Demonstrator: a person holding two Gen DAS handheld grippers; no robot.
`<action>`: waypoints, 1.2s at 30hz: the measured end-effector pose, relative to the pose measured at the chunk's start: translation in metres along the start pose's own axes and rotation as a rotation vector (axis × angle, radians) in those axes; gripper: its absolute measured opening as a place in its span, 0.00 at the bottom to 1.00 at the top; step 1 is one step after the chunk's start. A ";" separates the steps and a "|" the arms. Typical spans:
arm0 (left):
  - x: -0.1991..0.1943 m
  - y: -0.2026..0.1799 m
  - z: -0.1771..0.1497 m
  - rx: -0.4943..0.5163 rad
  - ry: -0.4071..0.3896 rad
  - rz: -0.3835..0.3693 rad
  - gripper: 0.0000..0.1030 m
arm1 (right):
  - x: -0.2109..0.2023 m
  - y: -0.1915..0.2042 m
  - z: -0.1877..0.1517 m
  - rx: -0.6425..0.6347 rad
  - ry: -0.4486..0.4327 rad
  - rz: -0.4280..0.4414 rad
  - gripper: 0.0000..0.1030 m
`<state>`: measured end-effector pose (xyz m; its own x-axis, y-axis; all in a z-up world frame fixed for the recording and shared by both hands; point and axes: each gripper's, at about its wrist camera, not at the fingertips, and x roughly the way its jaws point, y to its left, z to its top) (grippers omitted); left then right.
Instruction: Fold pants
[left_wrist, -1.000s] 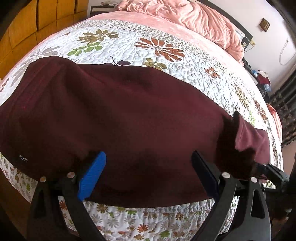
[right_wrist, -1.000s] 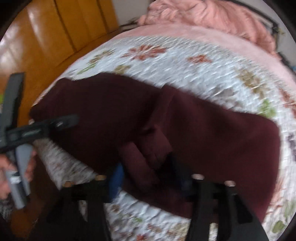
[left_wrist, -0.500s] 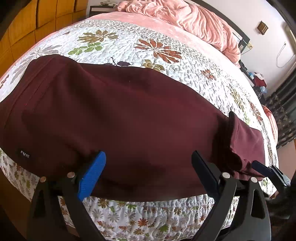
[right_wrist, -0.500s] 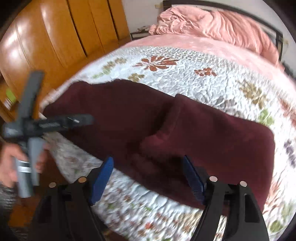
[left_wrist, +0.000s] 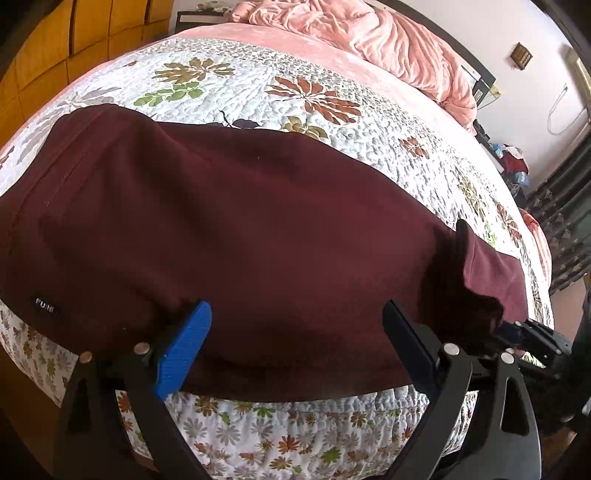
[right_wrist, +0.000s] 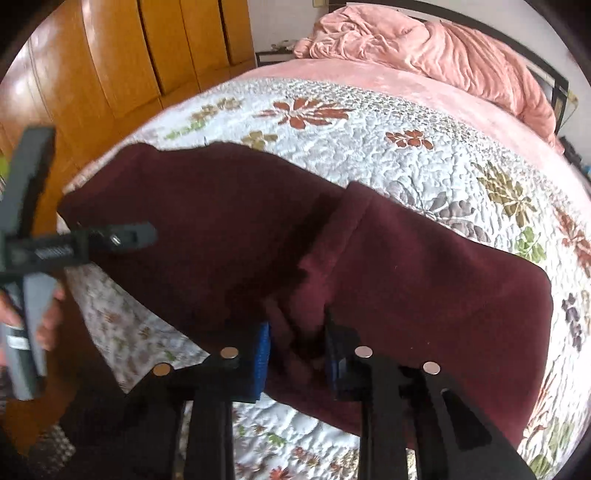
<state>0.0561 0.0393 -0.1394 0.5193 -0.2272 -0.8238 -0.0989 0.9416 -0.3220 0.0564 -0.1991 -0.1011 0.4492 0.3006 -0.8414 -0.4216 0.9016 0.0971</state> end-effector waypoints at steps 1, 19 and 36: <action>0.000 0.000 0.000 -0.001 0.000 -0.003 0.91 | -0.005 -0.002 0.002 0.023 -0.014 0.027 0.24; -0.022 0.007 0.012 -0.058 -0.033 -0.041 0.90 | 0.039 0.050 0.015 0.059 0.058 0.263 0.45; 0.036 -0.132 0.009 0.268 0.090 -0.042 0.90 | -0.040 -0.109 -0.024 0.346 0.033 0.050 0.59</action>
<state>0.0953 -0.0907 -0.1224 0.4394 -0.2772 -0.8545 0.1556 0.9603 -0.2316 0.0656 -0.3167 -0.0904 0.4067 0.3422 -0.8471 -0.1483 0.9396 0.3084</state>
